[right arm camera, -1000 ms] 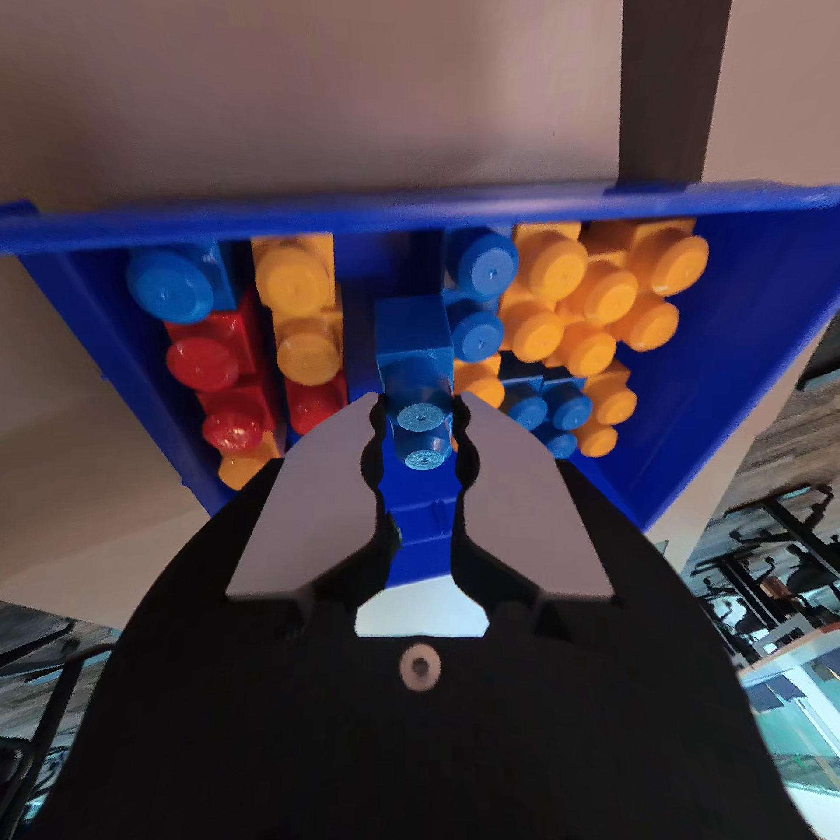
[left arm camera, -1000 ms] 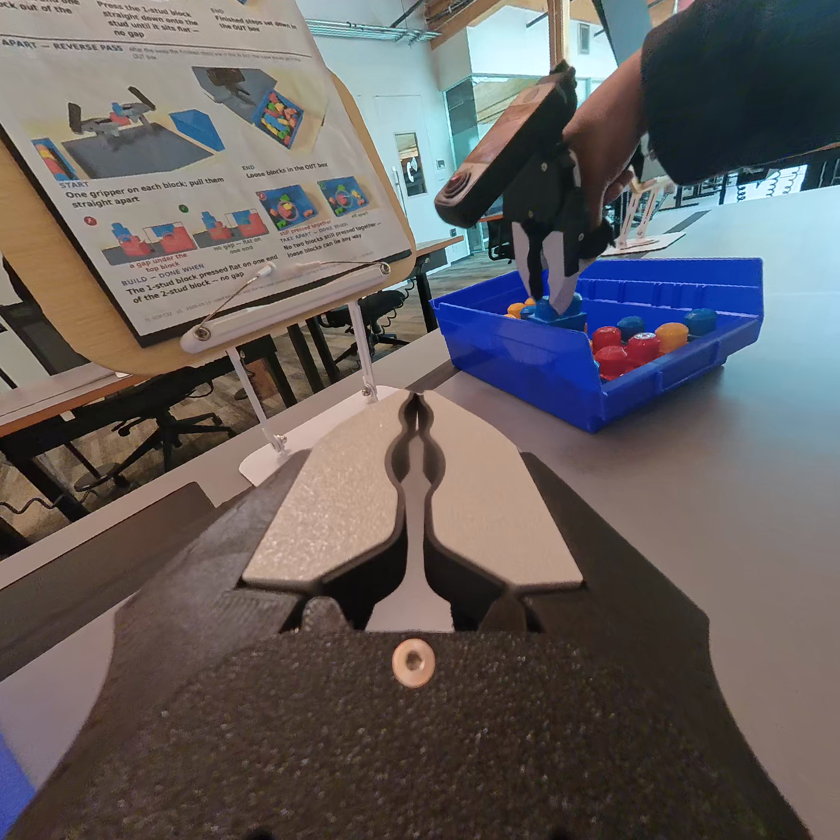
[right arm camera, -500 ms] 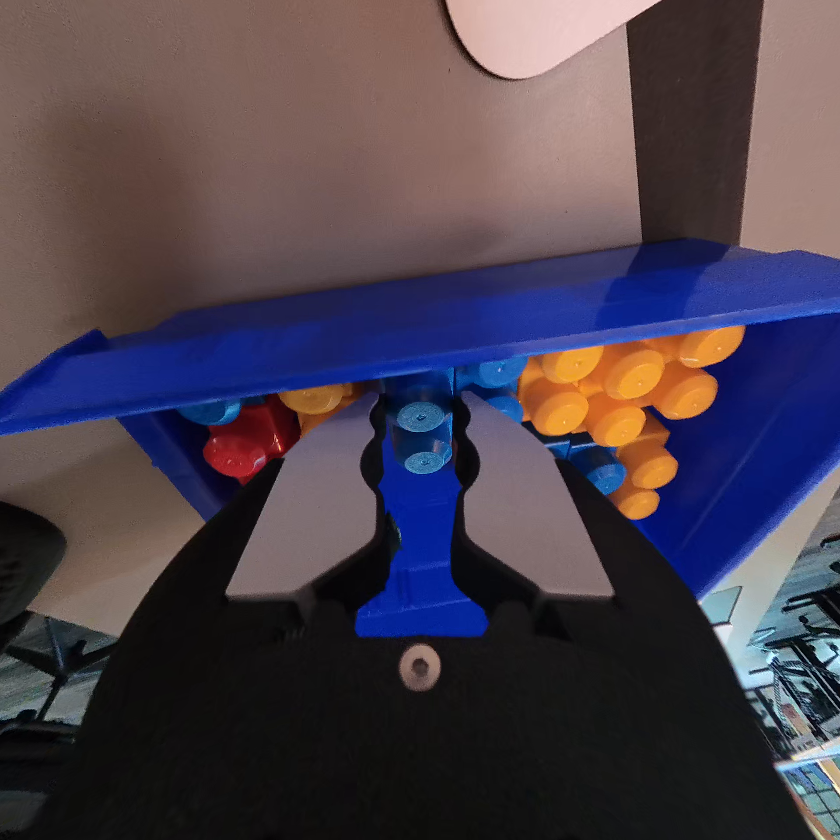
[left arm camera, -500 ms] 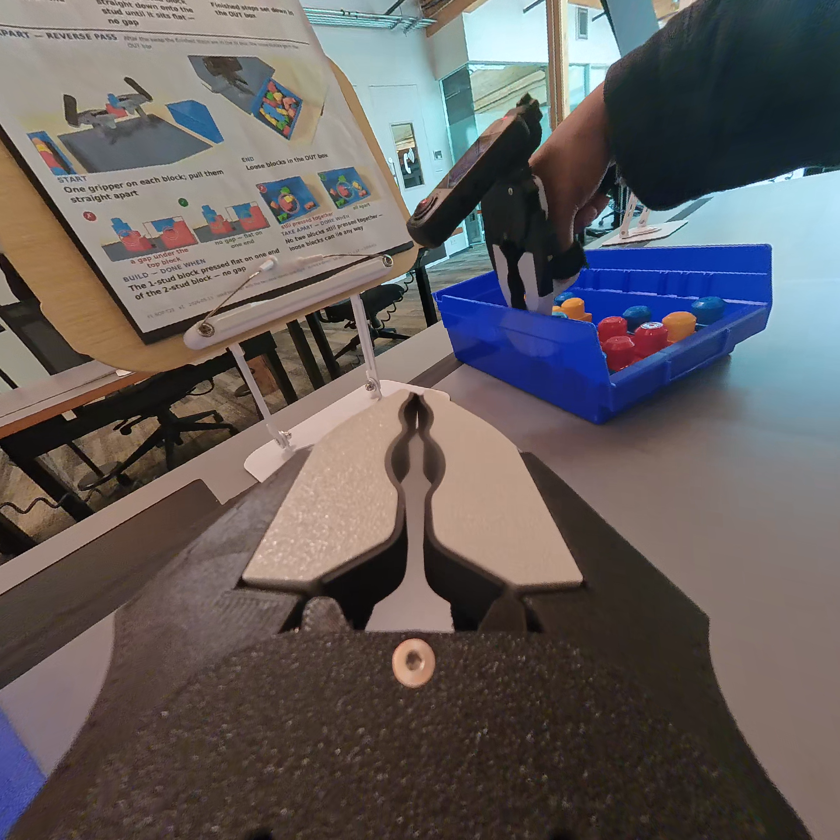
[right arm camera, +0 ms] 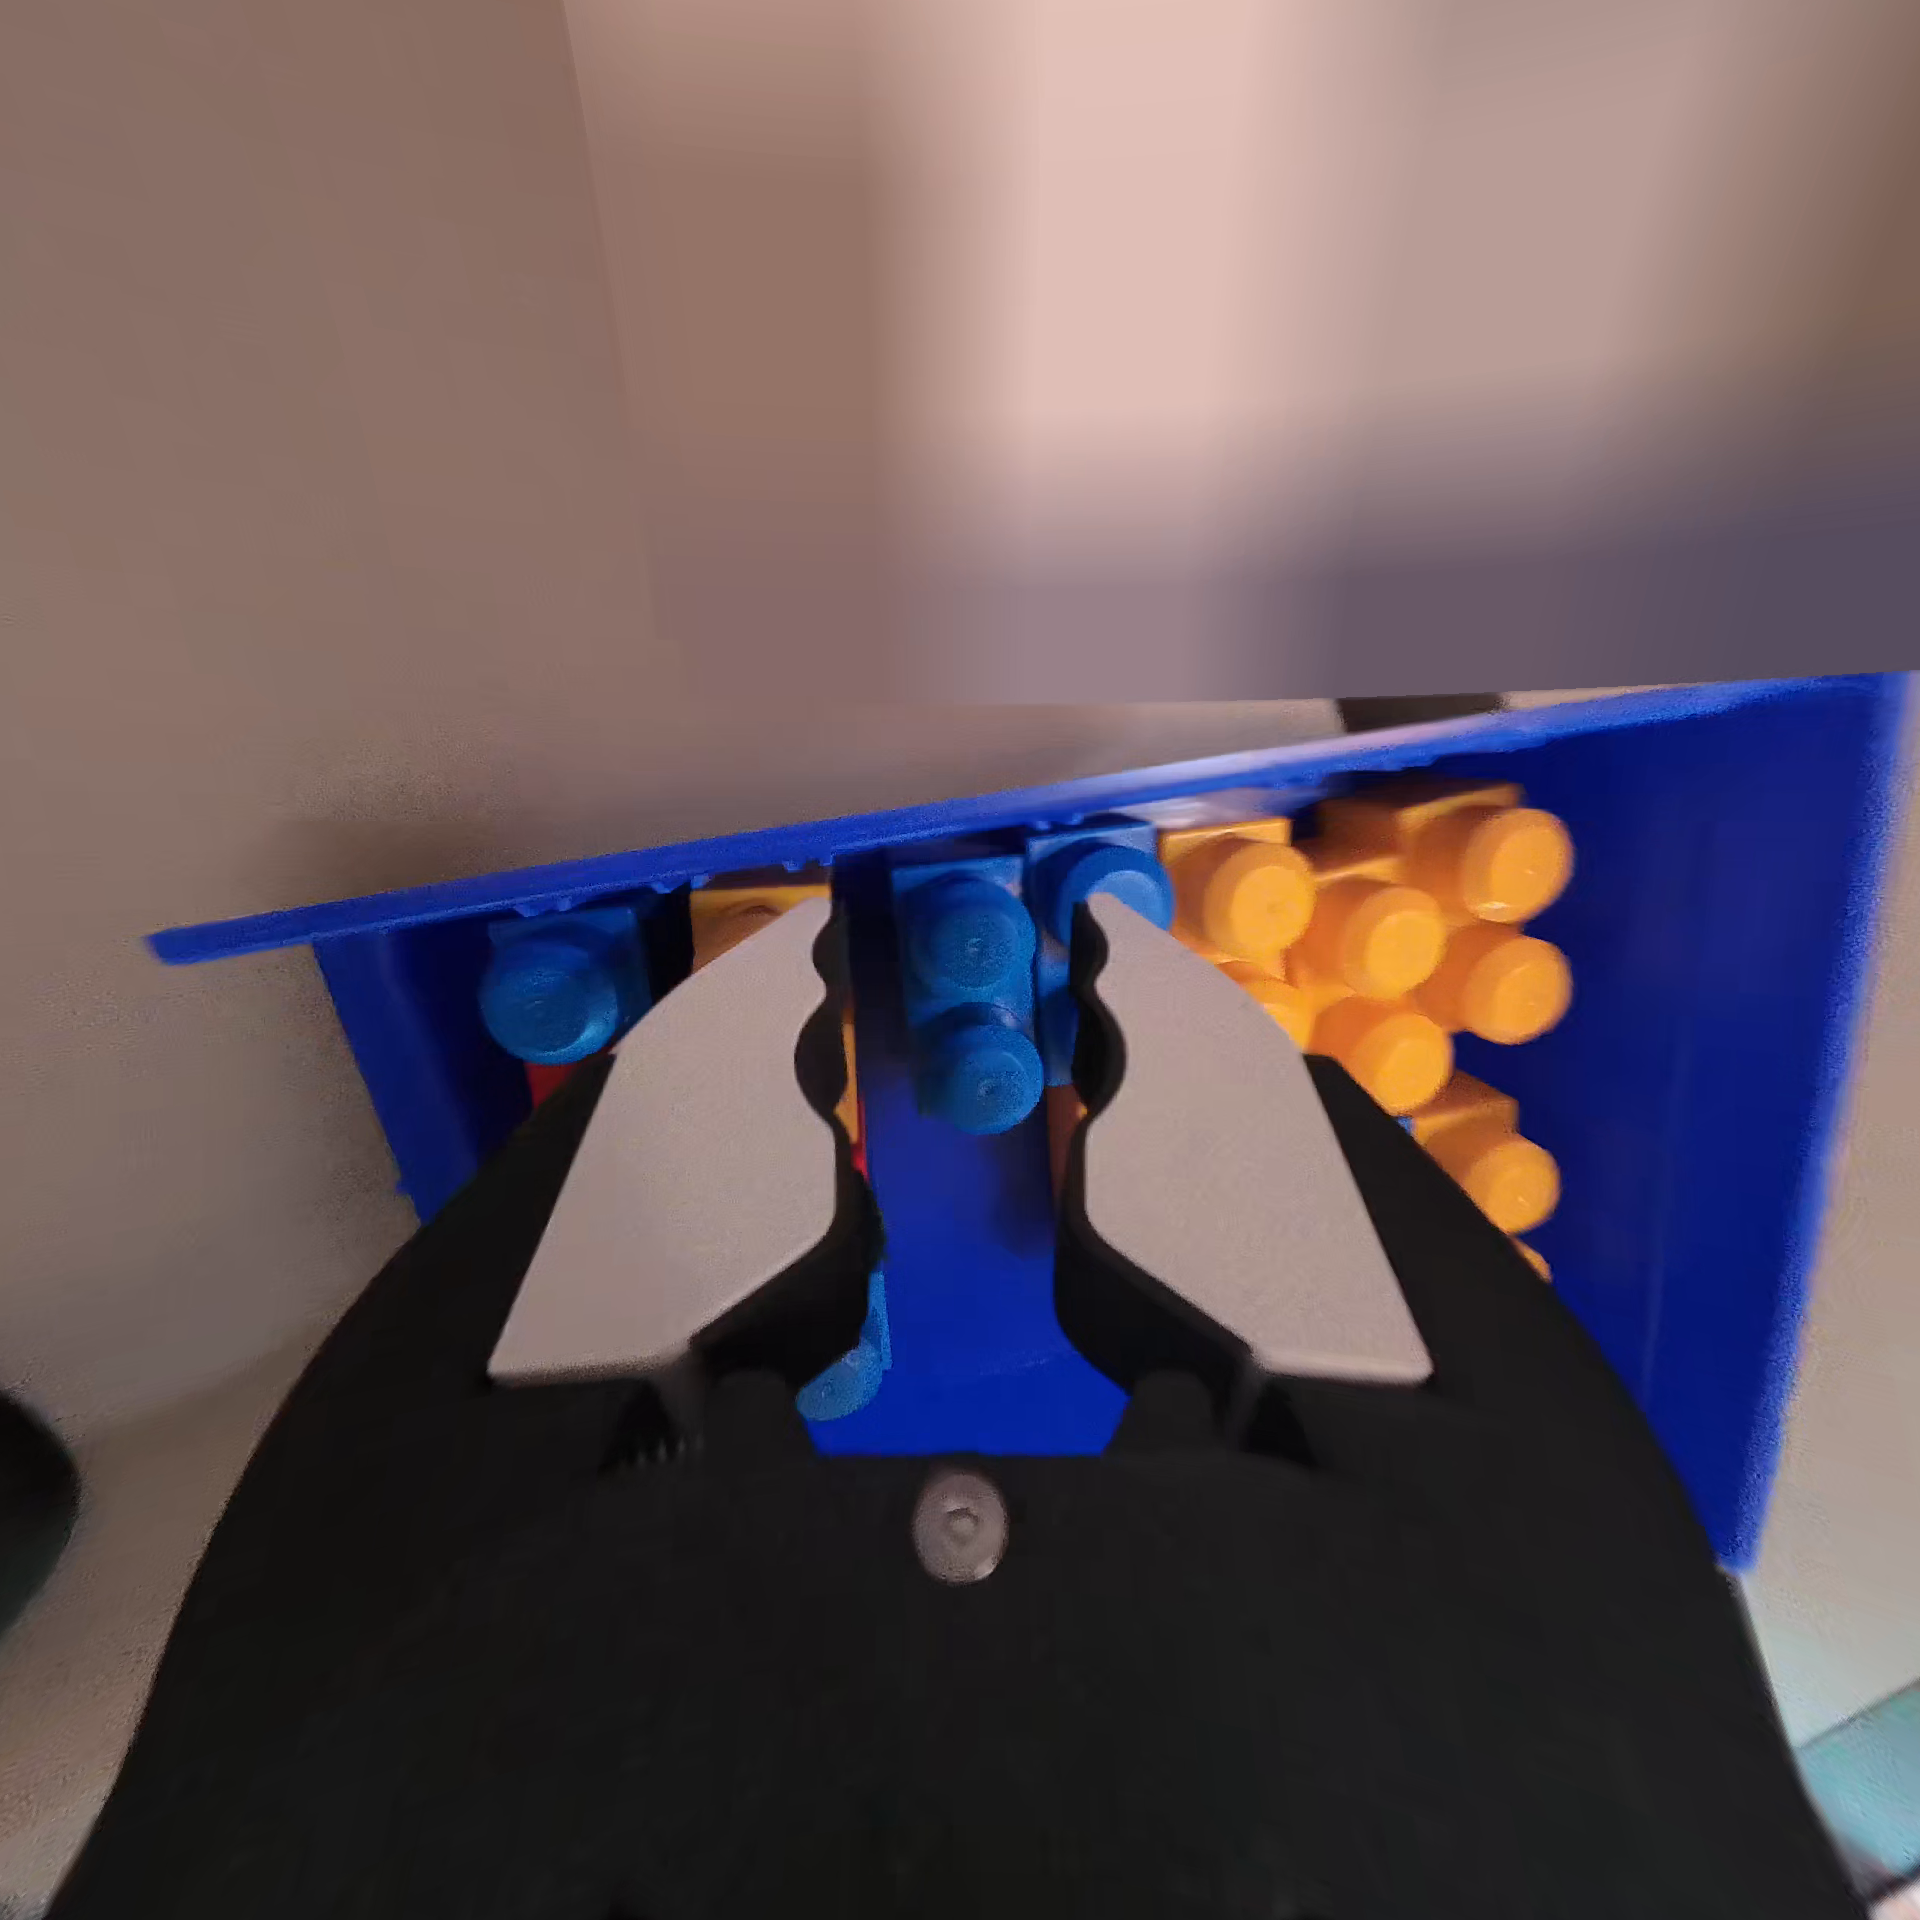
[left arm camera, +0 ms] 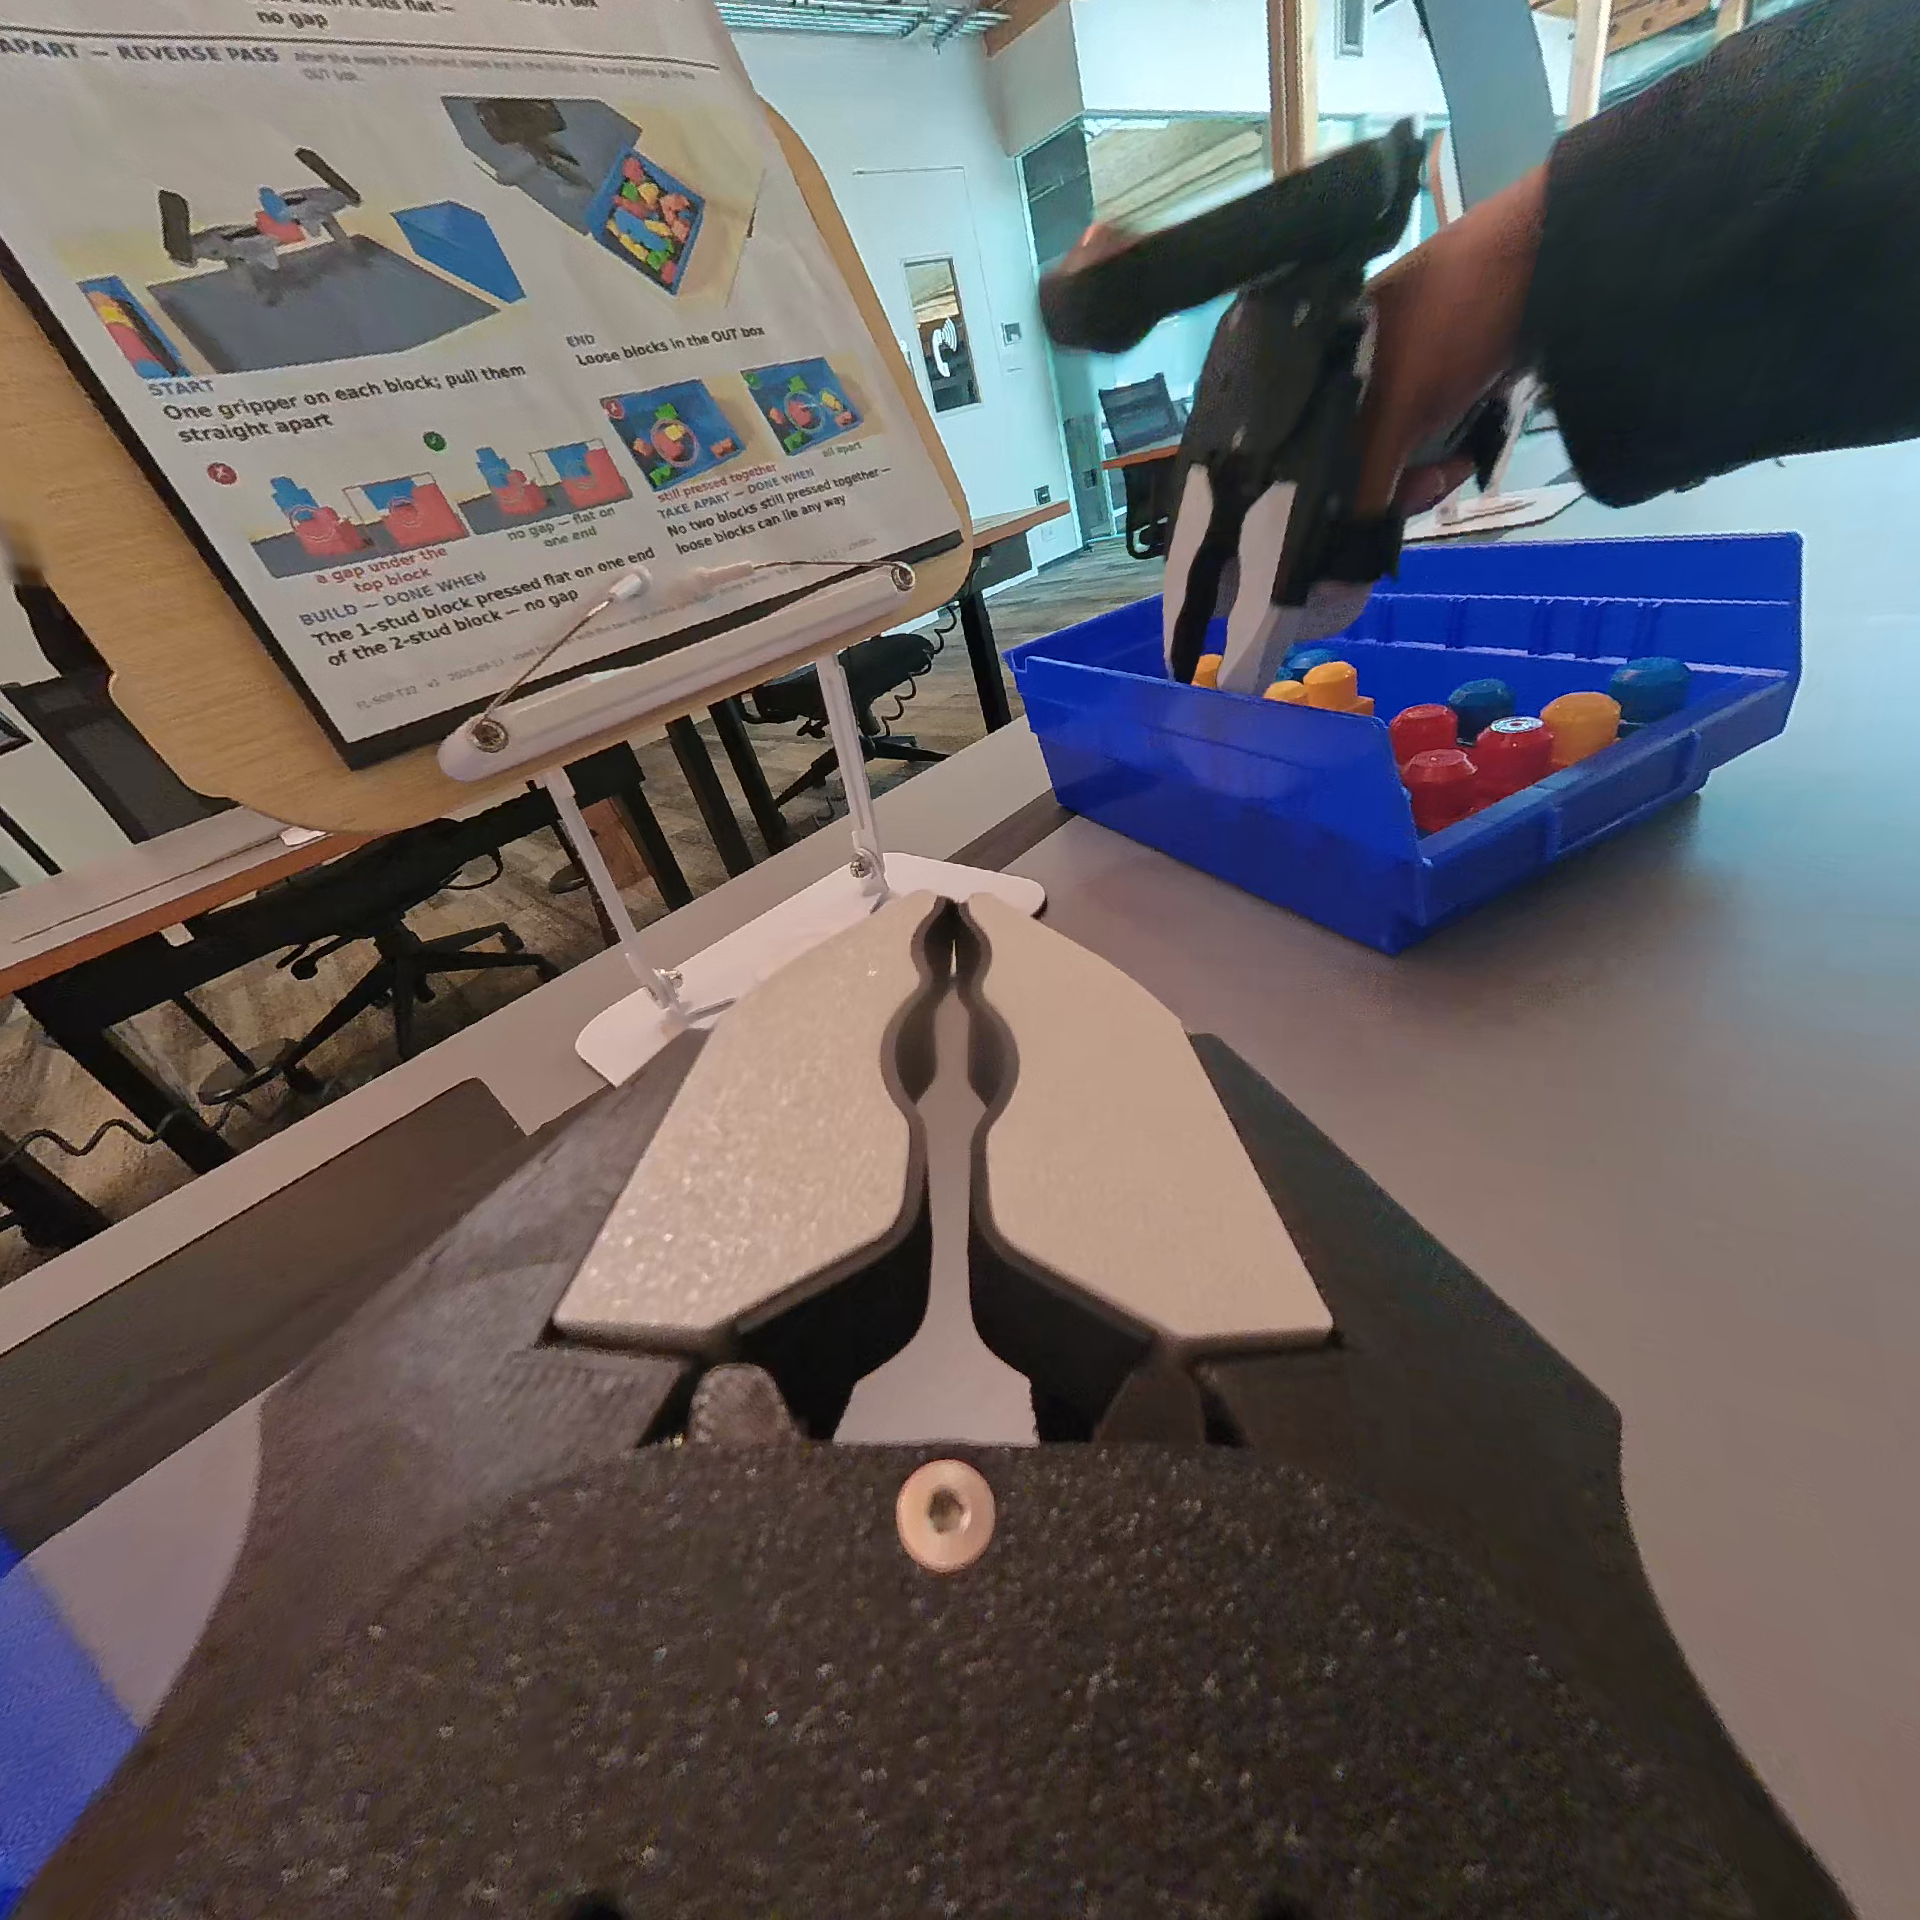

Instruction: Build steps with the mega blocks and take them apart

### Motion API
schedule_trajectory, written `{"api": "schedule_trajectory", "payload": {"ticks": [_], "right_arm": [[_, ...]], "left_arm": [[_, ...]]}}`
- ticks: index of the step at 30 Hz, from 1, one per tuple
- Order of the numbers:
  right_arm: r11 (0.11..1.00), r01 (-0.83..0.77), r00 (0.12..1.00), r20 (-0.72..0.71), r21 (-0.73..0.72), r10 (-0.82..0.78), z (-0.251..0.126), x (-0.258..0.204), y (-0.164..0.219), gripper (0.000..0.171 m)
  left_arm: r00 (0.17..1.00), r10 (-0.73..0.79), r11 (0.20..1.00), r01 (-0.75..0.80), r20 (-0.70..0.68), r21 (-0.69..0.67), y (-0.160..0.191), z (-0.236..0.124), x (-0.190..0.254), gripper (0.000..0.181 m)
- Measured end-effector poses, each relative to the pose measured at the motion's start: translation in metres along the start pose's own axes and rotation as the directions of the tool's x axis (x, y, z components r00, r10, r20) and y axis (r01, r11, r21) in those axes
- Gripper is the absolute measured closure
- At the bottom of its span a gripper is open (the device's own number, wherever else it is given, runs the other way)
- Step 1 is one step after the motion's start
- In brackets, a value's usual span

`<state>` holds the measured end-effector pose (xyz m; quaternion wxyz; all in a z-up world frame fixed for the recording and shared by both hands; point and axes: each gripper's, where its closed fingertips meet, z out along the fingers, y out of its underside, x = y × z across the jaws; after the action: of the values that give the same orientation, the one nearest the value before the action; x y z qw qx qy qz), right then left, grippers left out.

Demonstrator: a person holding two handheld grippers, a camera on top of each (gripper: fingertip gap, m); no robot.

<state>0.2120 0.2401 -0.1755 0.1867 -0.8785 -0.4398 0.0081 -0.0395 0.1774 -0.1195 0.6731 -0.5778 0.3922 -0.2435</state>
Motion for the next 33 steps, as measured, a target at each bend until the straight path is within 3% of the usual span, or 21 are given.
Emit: {"api": "schedule_trajectory", "payload": {"ticks": [2,5,9,12,14,18,25,29,33], "right_arm": [[0.984,-0.022,0.998,-0.055,0.176,0.032,-0.024,-0.003,-0.018,0.132],[0.884,-0.026,0.982,-0.153,0.467,0.109,-0.063,-0.020,-0.053,0.135],[0.626,-0.075,0.939,-0.156,0.776,0.306,-0.099,-0.061,-0.088,0.140],[0.461,-0.094,0.900,-0.122,0.882,0.418,-0.102,-0.093,-0.099,0.157],[0.399,-0.083,0.885,-0.116,0.913,0.450,-0.096,-0.109,-0.102,0.166],[0.236,-0.059,0.912,-0.044,0.970,0.408,-0.086,-0.130,-0.101,0.171],[0.251,-0.031,0.938,-0.059,0.967,0.342,-0.081,-0.133,-0.099,0.171],[0.282,-0.015,0.935,-0.087,0.959,0.345,-0.072,-0.130,-0.098,0.171],[0.300,-0.008,0.933,-0.100,0.954,0.345,-0.066,-0.129,-0.098,0.171]], "left_arm": [[1.000,-0.007,1.000,0.007,0.007,0.003,-0.001,0.000,-0.002,0.181],[1.000,-0.012,1.000,0.012,0.015,0.002,-0.001,-0.001,-0.004,0.181],[0.999,-0.014,1.000,0.015,0.039,-0.010,0.001,-0.001,-0.007,0.181],[0.998,-0.021,1.000,0.022,0.051,-0.009,0.001,-0.002,-0.009,0.181],[0.998,-0.031,0.999,0.032,0.060,-0.010,0.002,-0.003,-0.012,0.181],[0.992,-0.084,0.996,0.084,0.098,0.002,-0.001,-0.006,-0.023,0.181],[0.950,-0.207,0.978,0.203,0.233,0.042,-0.012,-0.024,-0.071,0.181],[0.888,-0.224,0.970,0.241,0.402,0.008,-0.007,-0.049,-0.130,0.180],[0.779,-0.256,0.954,0.299,0.573,0.020,0.003,-0.090,-0.198,0.166]]}}
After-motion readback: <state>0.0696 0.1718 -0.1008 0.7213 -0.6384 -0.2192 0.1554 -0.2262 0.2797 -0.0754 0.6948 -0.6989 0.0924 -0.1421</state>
